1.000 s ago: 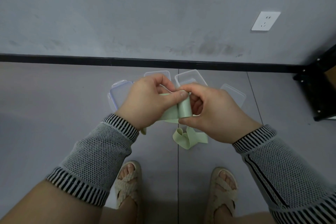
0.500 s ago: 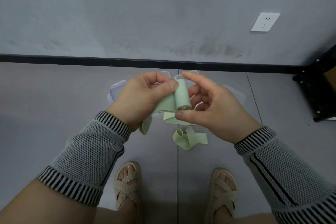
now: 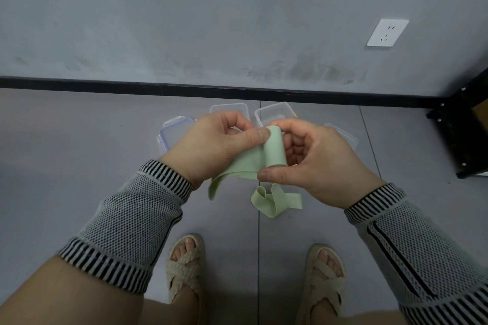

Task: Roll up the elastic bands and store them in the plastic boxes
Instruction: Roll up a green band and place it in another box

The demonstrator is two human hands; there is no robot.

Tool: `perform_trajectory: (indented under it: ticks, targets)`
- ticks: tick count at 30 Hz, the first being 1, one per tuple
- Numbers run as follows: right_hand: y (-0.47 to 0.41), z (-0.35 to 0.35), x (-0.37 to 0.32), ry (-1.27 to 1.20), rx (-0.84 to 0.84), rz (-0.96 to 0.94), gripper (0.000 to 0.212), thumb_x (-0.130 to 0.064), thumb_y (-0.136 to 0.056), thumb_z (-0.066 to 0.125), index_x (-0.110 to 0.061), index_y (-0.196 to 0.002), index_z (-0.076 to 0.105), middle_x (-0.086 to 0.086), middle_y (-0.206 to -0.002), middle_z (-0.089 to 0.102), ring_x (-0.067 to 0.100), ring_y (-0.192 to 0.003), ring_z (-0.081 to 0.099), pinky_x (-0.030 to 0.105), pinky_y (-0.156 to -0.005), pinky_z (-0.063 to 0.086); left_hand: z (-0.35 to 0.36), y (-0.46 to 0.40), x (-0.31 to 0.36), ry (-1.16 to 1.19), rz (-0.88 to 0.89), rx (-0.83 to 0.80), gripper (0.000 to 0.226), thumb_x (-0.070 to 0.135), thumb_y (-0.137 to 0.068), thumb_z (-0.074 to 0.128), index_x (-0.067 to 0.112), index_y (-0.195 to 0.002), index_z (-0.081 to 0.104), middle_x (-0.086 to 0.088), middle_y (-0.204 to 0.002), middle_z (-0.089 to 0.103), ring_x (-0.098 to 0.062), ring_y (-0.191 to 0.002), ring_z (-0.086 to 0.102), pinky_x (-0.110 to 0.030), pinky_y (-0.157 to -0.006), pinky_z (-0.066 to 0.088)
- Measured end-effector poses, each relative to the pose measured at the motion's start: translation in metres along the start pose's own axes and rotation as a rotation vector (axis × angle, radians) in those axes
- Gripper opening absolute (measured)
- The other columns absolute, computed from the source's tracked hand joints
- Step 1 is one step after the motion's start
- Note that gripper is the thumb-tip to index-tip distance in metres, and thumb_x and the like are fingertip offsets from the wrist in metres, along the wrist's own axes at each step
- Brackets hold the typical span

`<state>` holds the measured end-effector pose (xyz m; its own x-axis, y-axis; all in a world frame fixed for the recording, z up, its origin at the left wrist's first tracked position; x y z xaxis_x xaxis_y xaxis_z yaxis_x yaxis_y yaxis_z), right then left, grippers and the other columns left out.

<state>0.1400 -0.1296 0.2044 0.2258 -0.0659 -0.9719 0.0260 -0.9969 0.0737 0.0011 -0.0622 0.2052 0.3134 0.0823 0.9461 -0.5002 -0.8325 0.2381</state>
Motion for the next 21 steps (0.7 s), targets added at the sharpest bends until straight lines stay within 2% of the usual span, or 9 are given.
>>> perform_trajectory:
  ticks: [3, 6, 9, 13, 16, 19, 21]
  targets:
    - [0.001, 0.000, -0.001, -0.013, -0.009, 0.027, 0.051, -0.023, -0.050, 0.085, -0.020, -0.097, 0.065, 0.017, -0.083, 0.069, 0.039, -0.079, 0.065, 0.050, -0.077, 0.056, -0.001, 0.000, 0.001, -0.007, 0.009, 0.009, 0.028, 0.040, -0.064, 0.072, 0.015, -0.071, 0.062, -0.004, -0.066, 0.065, -0.011, -0.057, 0.057, -0.024, -0.055, 0.048]
    - [0.002, -0.002, -0.004, -0.009, -0.005, 0.041, 0.050, -0.025, -0.047, 0.084, -0.019, -0.093, 0.066, 0.014, -0.082, 0.070, 0.035, -0.076, 0.067, 0.048, -0.076, 0.057, -0.002, 0.000, 0.001, -0.007, 0.018, 0.017, 0.019, 0.029, -0.072, 0.074, 0.014, -0.071, 0.064, -0.001, -0.065, 0.067, -0.008, -0.056, 0.058, -0.018, -0.052, 0.048]
    - [0.003, -0.003, -0.006, 0.007, -0.021, 0.039, 0.049, -0.025, -0.047, 0.083, -0.017, -0.093, 0.066, 0.010, -0.080, 0.071, 0.032, -0.076, 0.068, 0.045, -0.075, 0.057, -0.002, 0.000, 0.003, 0.006, 0.029, 0.024, 0.026, 0.038, -0.063, 0.073, 0.015, -0.068, 0.064, 0.002, -0.061, 0.065, -0.007, -0.054, 0.057, -0.019, -0.051, 0.047]
    - [0.002, -0.003, -0.007, 0.102, -0.040, 0.059, 0.052, -0.031, -0.047, 0.085, -0.017, -0.093, 0.067, 0.013, -0.080, 0.069, 0.035, -0.078, 0.066, 0.050, -0.073, 0.056, -0.002, 0.001, 0.006, 0.025, 0.043, 0.045, 0.029, 0.039, -0.057, 0.072, 0.013, -0.065, 0.063, 0.005, -0.055, 0.063, -0.004, -0.049, 0.055, -0.017, -0.047, 0.045]
    - [0.002, -0.003, -0.006, 0.218, -0.057, 0.069, 0.047, -0.026, -0.051, 0.090, -0.021, -0.092, 0.066, 0.010, -0.078, 0.068, 0.028, -0.072, 0.066, 0.047, -0.069, 0.056, 0.002, 0.002, 0.005, 0.041, 0.038, 0.029, 0.034, 0.037, -0.054, 0.074, 0.009, -0.068, 0.062, -0.001, -0.059, 0.064, -0.007, -0.049, 0.055, -0.017, -0.047, 0.046]
    - [0.001, -0.003, -0.001, 0.343, -0.056, 0.074, 0.049, -0.032, -0.052, 0.089, -0.024, -0.094, 0.065, 0.003, -0.078, 0.068, 0.018, -0.070, 0.066, 0.043, -0.068, 0.056, 0.008, 0.001, 0.003, -0.038, 0.033, 0.029, 0.030, 0.028, -0.064, 0.080, 0.006, -0.072, 0.062, -0.005, -0.059, 0.062, -0.006, -0.046, 0.051, -0.017, -0.043, 0.041]
    - [0.002, -0.003, 0.003, 0.381, -0.039, 0.066, 0.050, -0.033, -0.053, 0.088, -0.026, -0.097, 0.065, 0.000, -0.077, 0.068, 0.015, -0.069, 0.065, 0.041, -0.068, 0.056, 0.011, 0.000, 0.001, -0.100, 0.039, 0.047, 0.027, 0.026, -0.069, 0.080, 0.006, -0.075, 0.063, -0.009, -0.064, 0.065, -0.008, -0.051, 0.054, -0.019, -0.046, 0.045]
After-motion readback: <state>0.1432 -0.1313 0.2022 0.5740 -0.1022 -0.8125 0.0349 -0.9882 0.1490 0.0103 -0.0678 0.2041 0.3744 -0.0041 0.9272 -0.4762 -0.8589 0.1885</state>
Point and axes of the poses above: each hand's wrist, its own y-axis away from the middle knuckle, its own z-axis out of the palm, x = y × z, the point moved 4 cm from there along -y, towards the middle knuckle
